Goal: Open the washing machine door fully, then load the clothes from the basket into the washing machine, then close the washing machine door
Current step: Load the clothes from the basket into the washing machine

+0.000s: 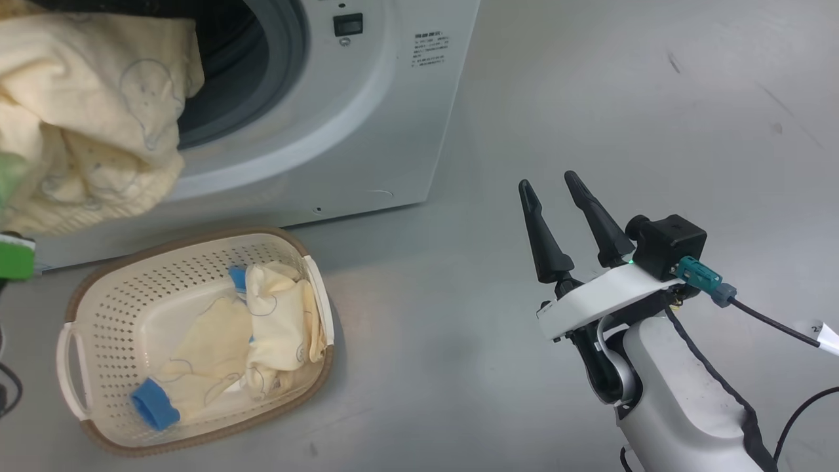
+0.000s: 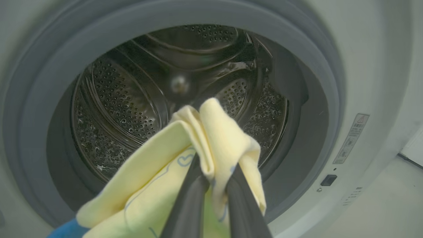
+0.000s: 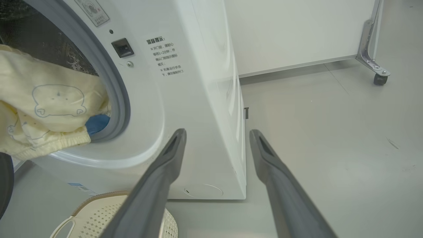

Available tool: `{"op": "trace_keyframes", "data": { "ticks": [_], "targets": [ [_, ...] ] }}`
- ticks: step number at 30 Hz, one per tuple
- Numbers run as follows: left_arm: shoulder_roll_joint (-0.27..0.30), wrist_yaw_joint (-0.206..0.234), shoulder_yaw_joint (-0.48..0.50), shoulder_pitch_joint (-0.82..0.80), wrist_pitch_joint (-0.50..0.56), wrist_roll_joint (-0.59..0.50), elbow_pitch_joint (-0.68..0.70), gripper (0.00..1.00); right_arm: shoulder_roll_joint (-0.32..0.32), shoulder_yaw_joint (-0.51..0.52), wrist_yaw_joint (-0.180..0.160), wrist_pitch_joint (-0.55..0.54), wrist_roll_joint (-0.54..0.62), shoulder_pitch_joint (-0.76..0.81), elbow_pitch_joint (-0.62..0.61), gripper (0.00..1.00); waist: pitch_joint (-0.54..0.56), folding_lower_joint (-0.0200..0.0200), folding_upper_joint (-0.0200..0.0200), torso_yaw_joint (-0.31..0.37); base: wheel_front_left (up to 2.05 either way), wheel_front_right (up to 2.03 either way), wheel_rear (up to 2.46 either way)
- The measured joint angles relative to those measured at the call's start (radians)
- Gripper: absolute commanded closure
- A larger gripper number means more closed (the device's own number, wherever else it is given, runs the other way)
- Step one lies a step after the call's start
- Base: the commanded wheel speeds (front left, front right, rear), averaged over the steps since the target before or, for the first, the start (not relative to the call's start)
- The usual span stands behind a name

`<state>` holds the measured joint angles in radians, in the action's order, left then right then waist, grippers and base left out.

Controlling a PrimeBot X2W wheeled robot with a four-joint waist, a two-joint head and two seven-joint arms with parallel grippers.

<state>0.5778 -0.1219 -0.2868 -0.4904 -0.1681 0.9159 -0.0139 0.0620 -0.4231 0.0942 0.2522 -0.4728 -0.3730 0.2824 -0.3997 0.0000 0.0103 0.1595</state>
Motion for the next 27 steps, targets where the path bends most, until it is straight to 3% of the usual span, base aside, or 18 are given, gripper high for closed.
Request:
{"op": "trace_keyframes", "data": {
  "ticks": [21,24,27],
  "targets": [
    [0.087,0.000,-0.004,-0.300,0.116,0.000,-0.279,1.00,-0.006,-0.093,-0.026,0.000,-0.009,-0.026,-0.072,0.00,-0.198,0.0001,0.0000,0.182,0.00,0.00,0.00],
    [0.092,0.000,0.002,-0.351,0.110,-0.001,-0.288,1.00,-0.006,-0.102,-0.037,0.000,-0.021,-0.026,-0.088,0.00,-0.219,0.0001,0.0000,0.206,0.00,0.00,0.00],
    [0.081,0.000,0.044,-0.437,0.040,-0.001,-0.266,1.00,-0.006,-0.109,-0.045,0.000,-0.024,-0.026,-0.103,0.00,-0.240,0.0001,0.0000,0.227,0.00,0.00,0.00]
  ]
}}
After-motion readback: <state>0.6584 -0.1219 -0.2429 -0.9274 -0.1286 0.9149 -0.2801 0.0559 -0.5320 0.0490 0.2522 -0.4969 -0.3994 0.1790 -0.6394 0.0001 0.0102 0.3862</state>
